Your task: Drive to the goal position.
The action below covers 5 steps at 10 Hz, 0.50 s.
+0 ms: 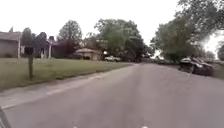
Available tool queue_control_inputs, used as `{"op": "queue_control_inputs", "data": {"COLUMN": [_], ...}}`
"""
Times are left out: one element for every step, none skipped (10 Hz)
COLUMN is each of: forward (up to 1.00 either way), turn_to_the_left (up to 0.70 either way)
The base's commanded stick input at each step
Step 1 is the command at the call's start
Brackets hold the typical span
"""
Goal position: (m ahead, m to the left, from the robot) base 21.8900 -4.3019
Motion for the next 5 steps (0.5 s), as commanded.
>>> {"op": "queue_control_inputs", "data": {"forward": [0.70,0.70,0.70,0.70,0.70], "turn_to_the_left": [-0.19,-0.35,-0.35,-0.09,0.00]}}
